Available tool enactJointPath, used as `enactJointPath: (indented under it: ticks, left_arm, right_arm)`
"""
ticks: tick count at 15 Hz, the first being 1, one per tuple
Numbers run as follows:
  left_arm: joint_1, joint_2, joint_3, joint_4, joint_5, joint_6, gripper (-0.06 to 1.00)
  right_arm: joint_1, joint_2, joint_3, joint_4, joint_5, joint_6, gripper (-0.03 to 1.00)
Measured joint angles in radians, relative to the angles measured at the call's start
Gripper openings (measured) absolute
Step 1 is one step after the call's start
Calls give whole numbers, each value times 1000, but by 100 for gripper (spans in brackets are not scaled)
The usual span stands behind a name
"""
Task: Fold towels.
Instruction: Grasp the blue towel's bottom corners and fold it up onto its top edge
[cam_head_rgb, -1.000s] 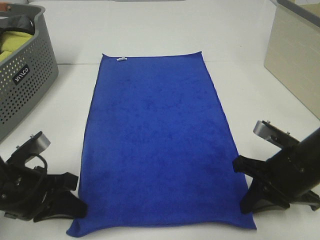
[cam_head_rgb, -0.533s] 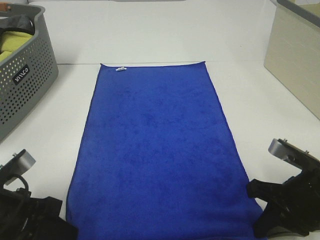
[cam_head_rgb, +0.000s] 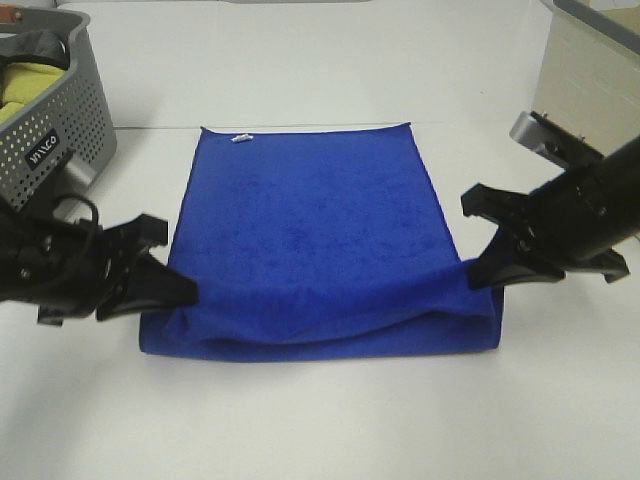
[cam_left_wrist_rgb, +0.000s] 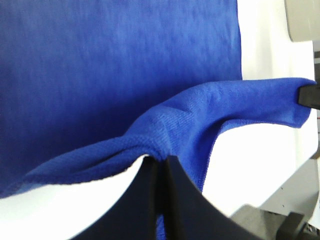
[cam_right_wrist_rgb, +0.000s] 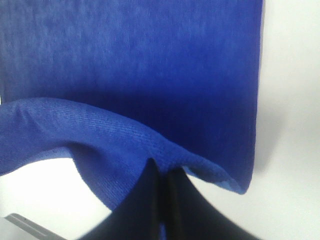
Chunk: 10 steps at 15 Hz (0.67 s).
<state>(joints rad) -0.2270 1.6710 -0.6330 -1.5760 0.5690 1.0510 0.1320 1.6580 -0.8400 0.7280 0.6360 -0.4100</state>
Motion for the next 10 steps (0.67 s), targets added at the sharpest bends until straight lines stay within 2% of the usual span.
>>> enactJointPath:
  ticks: [3,6,10]
  left_arm:
    - [4,81,-225,182,-56,-191,1]
    - [46,189,-447,309,-55,-318,1]
    - [66,338,-706,363,-58,-353,1]
  right_arm:
    - [0,136,-239,-88,60,60,0]
    - [0,286,-479,-99,107,77,0]
    - [0,503,-820,-104,170,89,0]
